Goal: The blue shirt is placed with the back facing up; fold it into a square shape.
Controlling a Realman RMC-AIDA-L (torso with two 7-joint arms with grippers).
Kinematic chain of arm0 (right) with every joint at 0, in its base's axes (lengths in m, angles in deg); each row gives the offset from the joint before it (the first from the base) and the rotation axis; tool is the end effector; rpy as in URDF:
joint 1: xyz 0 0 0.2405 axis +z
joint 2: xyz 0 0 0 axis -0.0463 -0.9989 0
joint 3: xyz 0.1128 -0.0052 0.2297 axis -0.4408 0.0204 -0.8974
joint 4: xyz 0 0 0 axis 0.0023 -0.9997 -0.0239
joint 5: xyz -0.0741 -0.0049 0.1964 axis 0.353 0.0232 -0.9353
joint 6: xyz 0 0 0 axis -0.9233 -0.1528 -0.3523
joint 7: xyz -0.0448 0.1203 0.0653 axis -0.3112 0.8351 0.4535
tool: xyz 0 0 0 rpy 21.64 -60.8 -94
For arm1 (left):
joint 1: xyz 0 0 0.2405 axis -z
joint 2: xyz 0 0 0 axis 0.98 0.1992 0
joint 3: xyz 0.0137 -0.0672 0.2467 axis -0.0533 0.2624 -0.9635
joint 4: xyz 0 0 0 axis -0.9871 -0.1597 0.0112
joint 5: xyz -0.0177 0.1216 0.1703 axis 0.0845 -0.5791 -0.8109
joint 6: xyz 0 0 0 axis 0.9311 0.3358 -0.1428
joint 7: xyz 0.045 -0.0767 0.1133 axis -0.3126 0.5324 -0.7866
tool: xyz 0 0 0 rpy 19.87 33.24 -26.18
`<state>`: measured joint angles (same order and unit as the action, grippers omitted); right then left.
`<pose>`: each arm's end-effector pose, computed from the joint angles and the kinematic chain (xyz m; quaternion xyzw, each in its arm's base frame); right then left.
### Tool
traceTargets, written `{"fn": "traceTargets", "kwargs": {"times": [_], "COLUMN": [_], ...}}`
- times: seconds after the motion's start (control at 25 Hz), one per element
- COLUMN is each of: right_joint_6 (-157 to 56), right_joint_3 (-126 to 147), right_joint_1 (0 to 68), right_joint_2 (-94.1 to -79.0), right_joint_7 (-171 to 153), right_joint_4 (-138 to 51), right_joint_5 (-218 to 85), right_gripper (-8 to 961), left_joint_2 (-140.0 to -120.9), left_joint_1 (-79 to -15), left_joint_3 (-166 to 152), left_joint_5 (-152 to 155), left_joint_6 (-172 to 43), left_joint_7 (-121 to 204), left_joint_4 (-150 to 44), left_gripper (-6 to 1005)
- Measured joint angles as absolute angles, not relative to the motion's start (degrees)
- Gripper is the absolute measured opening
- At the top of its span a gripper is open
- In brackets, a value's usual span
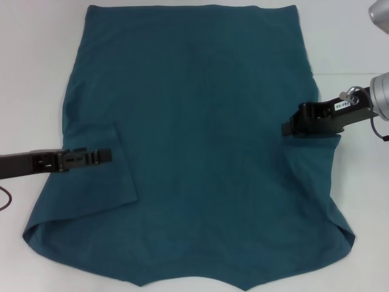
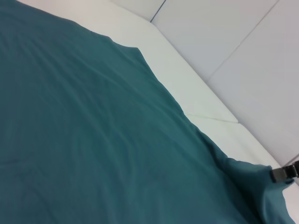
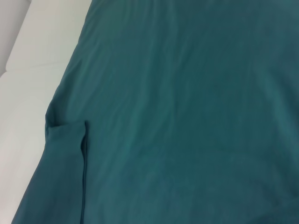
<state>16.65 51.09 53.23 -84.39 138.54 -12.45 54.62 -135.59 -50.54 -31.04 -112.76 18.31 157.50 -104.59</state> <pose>0.2153 0.4311 0.0270 -0.7848 0.5998 0.0633 0.1430 -0.2887 0.3328 0.0561 -0.8300 -0.4809 -0.2258 0.1696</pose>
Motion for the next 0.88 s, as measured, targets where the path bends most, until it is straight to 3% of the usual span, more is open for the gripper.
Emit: {"fn": "traceTargets", "kwargs": {"times": [0.4,0.6,0.88], "right_joint_6": [16.72,16.89,18.70], "right_joint_3": [50.63,50.93,50.64], "right_joint_1": [53.48,53.60,52.98], "right_joint_2": [-84.54,-84.63,-83.99], "right_joint_7": [138.60,138.23,135.66], "right_joint_4": [-12.73,-13.05,-12.92], "right_joint_5": [54.37,53.92,52.09], "right_gripper": [11,181,512], "left_joint_2": [-135.59,-135.59,-135.39], "left_joint_1": [-50.65,-50.65,-50.68], "left_joint_3": [-31.04,-31.04,-31.04], "left_joint_5": [-112.65,-112.65,-112.65], "left_joint_6": [17.16,16.79,16.37], "left_joint_7": [157.21,157.19,158.69], "left_joint_4": [-104.59,-104.52,-104.50], "left_gripper": [919,919,918]}}
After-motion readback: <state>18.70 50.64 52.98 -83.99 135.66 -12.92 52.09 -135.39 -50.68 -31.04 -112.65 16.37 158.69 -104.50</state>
